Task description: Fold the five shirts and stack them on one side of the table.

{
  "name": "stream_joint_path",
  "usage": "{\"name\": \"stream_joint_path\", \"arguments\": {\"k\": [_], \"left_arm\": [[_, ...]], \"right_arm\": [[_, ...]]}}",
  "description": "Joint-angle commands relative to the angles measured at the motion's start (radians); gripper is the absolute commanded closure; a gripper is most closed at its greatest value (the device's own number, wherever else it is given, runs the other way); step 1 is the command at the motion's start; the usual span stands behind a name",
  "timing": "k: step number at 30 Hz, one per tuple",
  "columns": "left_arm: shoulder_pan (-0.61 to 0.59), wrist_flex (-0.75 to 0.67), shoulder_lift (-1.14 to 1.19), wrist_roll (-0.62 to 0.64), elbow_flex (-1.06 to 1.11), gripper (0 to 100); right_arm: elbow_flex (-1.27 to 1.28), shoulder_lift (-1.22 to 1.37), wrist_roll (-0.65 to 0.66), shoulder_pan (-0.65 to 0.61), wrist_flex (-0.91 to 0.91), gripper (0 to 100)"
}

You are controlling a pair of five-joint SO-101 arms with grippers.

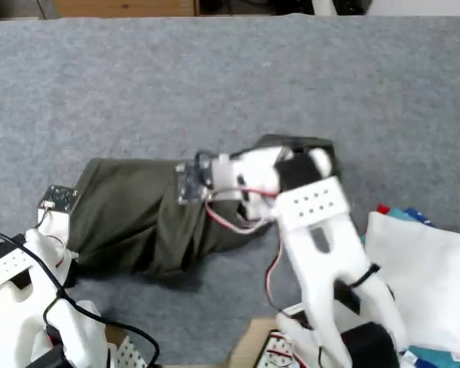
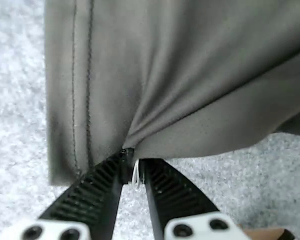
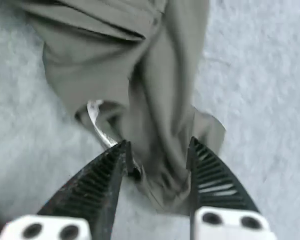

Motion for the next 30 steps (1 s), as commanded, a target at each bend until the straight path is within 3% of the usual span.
{"name": "stream_joint_path", "arguments": {"k": [1,9,22,30], "left_arm": [[0.011,-0.026,-0.008,0.014,0.002,98],[0.011,-0.058,-0.008,0.097,0.005,98],[0.011,-0.055,-0.008,0.097,0.005,98],[0.011,-0.055,-0.008,0.097,0.005,98]], "right_arm": [[0.136,-0.050,0.012,-0.048,-0.203,80.4],[0.234,-0.048,0.014,-0.206,-0.292,80.4],[0.255,0.160,0.051,-0.214,-0.580,80.4],[0.263,0.185,0.104,-0.211,-0.597,80.4]]}}
